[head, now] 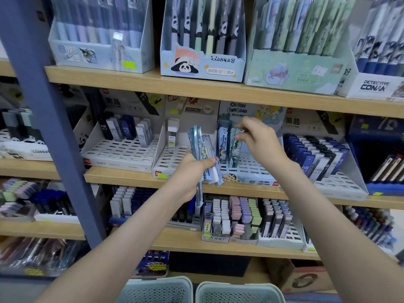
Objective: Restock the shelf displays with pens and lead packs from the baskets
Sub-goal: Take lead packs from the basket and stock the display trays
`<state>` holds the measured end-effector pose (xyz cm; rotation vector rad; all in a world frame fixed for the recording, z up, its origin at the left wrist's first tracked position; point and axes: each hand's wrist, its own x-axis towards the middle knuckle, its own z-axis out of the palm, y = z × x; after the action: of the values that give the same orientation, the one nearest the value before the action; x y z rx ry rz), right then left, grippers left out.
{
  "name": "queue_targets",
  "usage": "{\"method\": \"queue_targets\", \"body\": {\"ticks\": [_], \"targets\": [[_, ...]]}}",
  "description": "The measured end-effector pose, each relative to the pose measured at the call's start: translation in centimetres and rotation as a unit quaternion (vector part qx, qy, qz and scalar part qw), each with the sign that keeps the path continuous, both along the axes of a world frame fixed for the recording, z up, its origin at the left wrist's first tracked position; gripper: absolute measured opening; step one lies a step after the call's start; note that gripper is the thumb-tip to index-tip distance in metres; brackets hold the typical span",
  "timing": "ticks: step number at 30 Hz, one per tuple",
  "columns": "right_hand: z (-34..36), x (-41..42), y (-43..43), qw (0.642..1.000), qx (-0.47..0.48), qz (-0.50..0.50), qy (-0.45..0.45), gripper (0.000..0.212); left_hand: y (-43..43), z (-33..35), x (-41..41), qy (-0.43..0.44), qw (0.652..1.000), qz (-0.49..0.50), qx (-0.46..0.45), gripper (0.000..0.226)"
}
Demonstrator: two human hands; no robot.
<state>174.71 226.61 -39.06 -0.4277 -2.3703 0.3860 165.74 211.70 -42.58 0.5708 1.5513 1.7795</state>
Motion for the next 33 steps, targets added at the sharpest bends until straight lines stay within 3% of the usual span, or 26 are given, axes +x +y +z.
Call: {"method": "queue_targets", "body": {"ticks": [4,9,14,19,24,29,33], "targets": [[-0.2,-0.1,0.3,1.000,-0.014,0.001,0.004,0.017,0.3,-0.2,-0.1,0.006,1.000,0.008,0.007,0.020],[-2.2,0.1,-0.1,0.999,-0.043,-0.023,-0.017,0.055,0.8,-1.0,-0.7,0.015,1.000,0.020,0.011,0.024],[-4.8,-0.6,-0.9,0.996,-0.069,-0.060,0.018,0.074,1.2,-1.5,-1.0,0.019,0.999,0.033,0.014,0.030],[-5.6,-0.9,-0.9,0.995,-0.077,-0.057,0.039,0.076,1.2,-1.8,-1.3,0.013,0.999,0.042,0.018,0.024],[-5.1,-0.6,-1.0,0.999,-0.044,-0.006,-0.006,0.074,1.0,-1.9,-1.5,0.009,0.999,0.031,0.017,0.026],[-5.0,-0.7,-0.5,0.994,-0.095,-0.040,0.026,0.073,0.7,-2.0,-1.7,0.011,0.999,0.028,0.018,0.028],[-5.3,-0.6,-1.0,0.997,-0.077,-0.030,0.012,0.072,0.6,-1.9,-1.8,0.009,0.999,0.030,0.025,0.021]]}}
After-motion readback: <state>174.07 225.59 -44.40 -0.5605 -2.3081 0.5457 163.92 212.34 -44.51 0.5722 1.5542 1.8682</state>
